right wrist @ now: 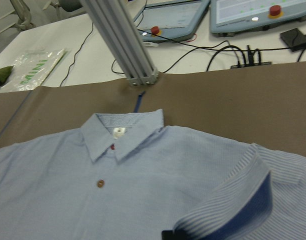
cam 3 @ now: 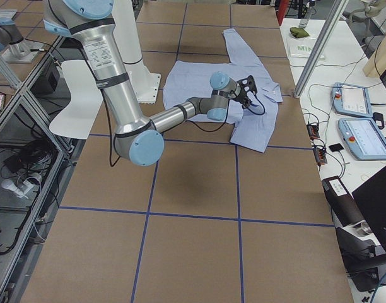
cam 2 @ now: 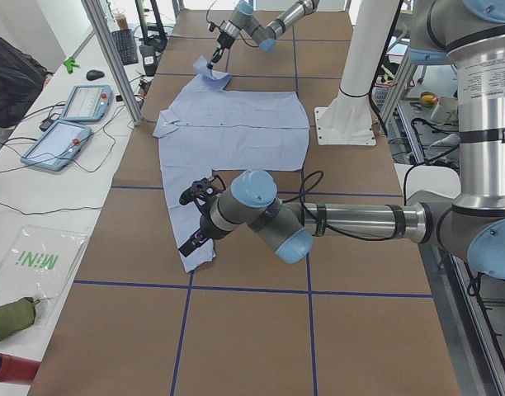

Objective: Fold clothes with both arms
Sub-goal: 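Carry the held sleeve with the right gripper across the shirt front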

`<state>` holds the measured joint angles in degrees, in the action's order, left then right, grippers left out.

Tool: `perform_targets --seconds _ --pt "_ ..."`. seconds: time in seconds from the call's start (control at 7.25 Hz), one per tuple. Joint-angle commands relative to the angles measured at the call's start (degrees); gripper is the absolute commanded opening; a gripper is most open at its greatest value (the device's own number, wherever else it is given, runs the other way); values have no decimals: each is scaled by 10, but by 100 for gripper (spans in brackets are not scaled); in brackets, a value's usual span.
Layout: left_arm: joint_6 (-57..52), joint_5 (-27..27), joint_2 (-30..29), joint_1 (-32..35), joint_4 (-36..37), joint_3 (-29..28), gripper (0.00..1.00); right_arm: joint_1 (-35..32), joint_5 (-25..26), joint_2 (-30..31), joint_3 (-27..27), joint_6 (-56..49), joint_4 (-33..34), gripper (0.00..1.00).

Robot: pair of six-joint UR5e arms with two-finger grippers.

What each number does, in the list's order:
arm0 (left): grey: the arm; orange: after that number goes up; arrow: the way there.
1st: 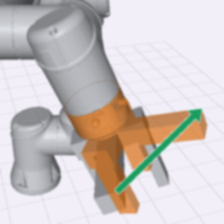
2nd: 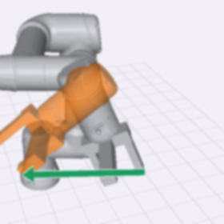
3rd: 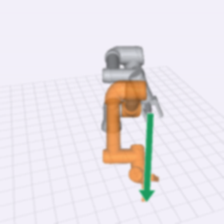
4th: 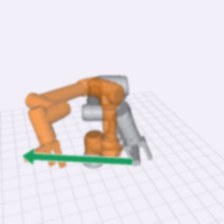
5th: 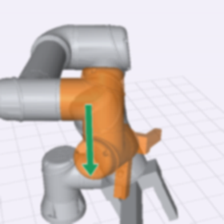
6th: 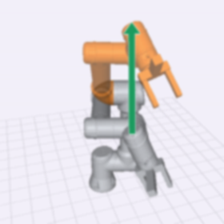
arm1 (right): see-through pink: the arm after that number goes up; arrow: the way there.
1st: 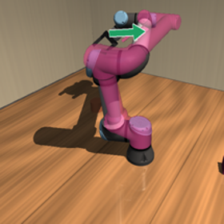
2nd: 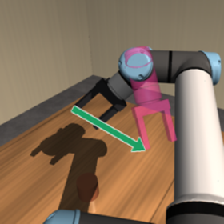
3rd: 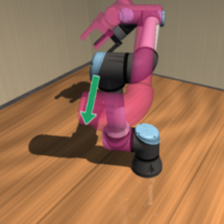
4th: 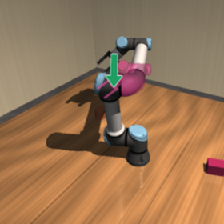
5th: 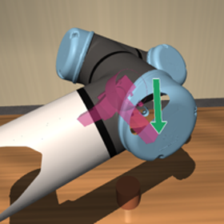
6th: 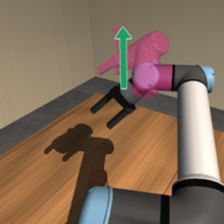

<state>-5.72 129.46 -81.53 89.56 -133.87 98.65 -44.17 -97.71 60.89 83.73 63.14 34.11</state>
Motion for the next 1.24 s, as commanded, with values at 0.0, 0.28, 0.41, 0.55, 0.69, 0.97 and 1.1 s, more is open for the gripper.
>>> perform_targets --seconds 0.0,0.28,0.41,0.55,0.69,0.97,1.1 --pt "0 0 0 0 0 1 100 70 91 -110 -57 49 10 0" --pt "0 0 0 -1 0 0 100 133 179 -195 -124 49 31 0" --pt "0 0 0 -1 1 0 100 148 190 -225 -152 49 34 0" --pt "0 0 0 -1 1 -1 100 162 200 -236 -154 49 55 0" --pt "0 0 0 -1 1 -3 100 172 210 -254 -155 49 101 0" --pt "0 0 0 -1 1 -4 100 183 212 -270 -163 49 140 0" --pt "0 0 0 -1 1 -5 100 186 212 -278 -175 49 142 0"
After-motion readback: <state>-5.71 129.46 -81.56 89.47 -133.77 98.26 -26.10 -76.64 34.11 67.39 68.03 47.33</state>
